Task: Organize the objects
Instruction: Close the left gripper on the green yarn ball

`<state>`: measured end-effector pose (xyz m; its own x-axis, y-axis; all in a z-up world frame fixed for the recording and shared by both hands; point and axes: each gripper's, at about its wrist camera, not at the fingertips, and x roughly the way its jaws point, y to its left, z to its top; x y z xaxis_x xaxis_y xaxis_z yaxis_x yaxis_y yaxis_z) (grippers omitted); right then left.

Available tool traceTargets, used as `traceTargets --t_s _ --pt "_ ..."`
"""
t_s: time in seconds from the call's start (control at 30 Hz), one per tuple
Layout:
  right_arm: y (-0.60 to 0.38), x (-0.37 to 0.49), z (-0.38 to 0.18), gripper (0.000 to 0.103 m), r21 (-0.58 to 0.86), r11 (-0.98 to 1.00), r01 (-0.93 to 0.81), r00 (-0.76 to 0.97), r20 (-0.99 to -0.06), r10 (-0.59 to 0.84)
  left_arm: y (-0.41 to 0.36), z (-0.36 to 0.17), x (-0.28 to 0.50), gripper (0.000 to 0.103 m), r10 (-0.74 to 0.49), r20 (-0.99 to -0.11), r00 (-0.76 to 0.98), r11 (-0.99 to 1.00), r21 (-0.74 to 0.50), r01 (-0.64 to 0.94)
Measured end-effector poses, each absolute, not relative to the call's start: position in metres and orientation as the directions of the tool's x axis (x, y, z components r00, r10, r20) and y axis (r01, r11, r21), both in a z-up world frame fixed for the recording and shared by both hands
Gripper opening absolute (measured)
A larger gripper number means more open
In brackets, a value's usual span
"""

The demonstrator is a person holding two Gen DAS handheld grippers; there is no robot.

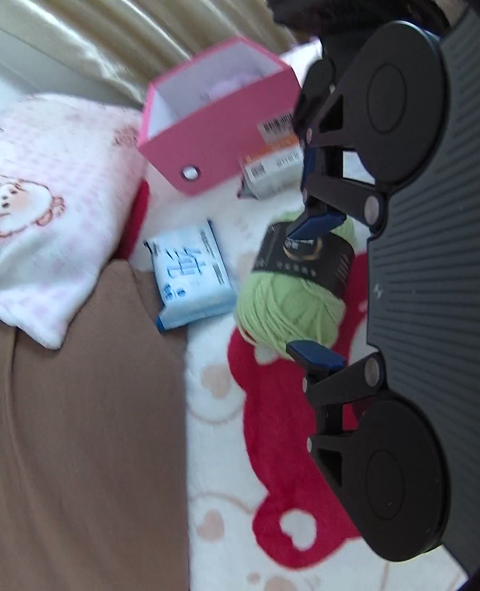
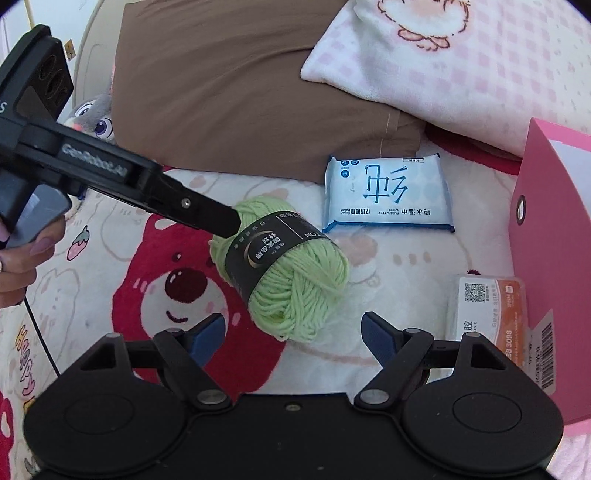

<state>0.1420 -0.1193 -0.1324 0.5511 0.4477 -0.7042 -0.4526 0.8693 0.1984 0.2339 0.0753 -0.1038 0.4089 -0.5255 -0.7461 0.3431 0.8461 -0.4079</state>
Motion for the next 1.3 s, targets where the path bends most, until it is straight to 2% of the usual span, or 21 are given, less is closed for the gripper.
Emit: traceTargets --t_s 0.07,0.23,0.43,0.53,0.57,0.67,0.73,0.8,0.93,0.97,1.03,1.1,1.23,1.3 --pt "-0.116 0.14 -0.143 0.084 0.162 0.876 -0.454 0.58 -0.692 0.429 0.075 -0.107 0.237 0.061 -0.547 -0.73 0.41 0.835 -0.434 0.34" --pt "-0.109 0.135 -0.154 0.084 0.158 0.865 -0.477 0.607 -0.653 0.453 0.065 -0.113 0.246 0.062 -0.53 -0.739 0.416 0.841 -0.395 0.37" --pt "-0.11 0.133 -0.151 0.084 0.185 0.856 -0.483 0.625 -0.612 0.485 0.061 -0.124 0.244 0.076 -0.561 -0.725 0.399 0.827 -0.469 0.31" --pt "-0.114 0.133 -0.155 0.084 0.19 0.859 -0.476 0.62 -0.62 0.481 0.057 -0.126 0.24 0.076 -0.552 -0.725 0.411 0.834 -0.473 0.286" --pt "-0.116 0.135 -0.157 0.084 0.203 0.859 -0.47 0.616 -0.622 0.484 0.055 -0.125 0.238 0.072 -0.55 -0.725 0.415 0.835 -0.469 0.286" --pt "-0.122 0.136 -0.16 0.077 0.266 0.842 -0.47 0.594 -0.611 0.524 0.048 -0.12 0.231 0.066 -0.553 -0.728 0.405 0.833 -0.473 0.287" --pt "-0.125 0.135 -0.16 0.062 0.275 0.847 -0.454 0.594 -0.615 0.518 0.04 -0.118 0.226 0.066 -0.527 -0.754 0.391 0.847 -0.43 0.312" --pt "-0.129 0.132 -0.158 0.057 0.284 0.839 -0.463 0.577 -0.623 0.529 0.033 -0.118 0.218 0.066 -0.513 -0.77 0.38 0.852 -0.404 0.331" --pt "-0.134 0.121 -0.147 0.057 0.21 0.861 -0.463 0.605 -0.635 0.48 0.033 -0.12 0.206 0.066 -0.577 -0.755 0.312 0.815 -0.507 0.28" --pt "-0.136 0.119 -0.144 0.057 0.197 0.862 -0.468 0.605 -0.639 0.475 0.033 -0.12 0.203 0.066 -0.592 -0.747 0.302 0.805 -0.529 0.268" --pt "-0.14 0.115 -0.141 0.068 0.168 0.858 -0.485 0.594 -0.657 0.465 0.034 -0.119 0.197 0.065 -0.62 -0.733 0.279 0.784 -0.567 0.253" --pt "-0.143 0.112 -0.14 0.071 0.119 0.861 -0.495 0.604 -0.665 0.439 0.035 -0.117 0.191 0.065 -0.624 -0.726 0.289 0.781 -0.574 0.245" --pt "-0.146 0.109 -0.145 0.087 0.055 0.881 -0.47 0.637 -0.67 0.381 0.04 -0.116 0.191 0.066 -0.548 -0.753 0.364 0.836 -0.508 0.207" --pt "-0.147 0.111 -0.15 0.087 0.093 0.903 -0.42 0.639 -0.676 0.367 0.041 -0.119 0.194 0.067 -0.512 -0.766 0.388 0.859 -0.466 0.212"
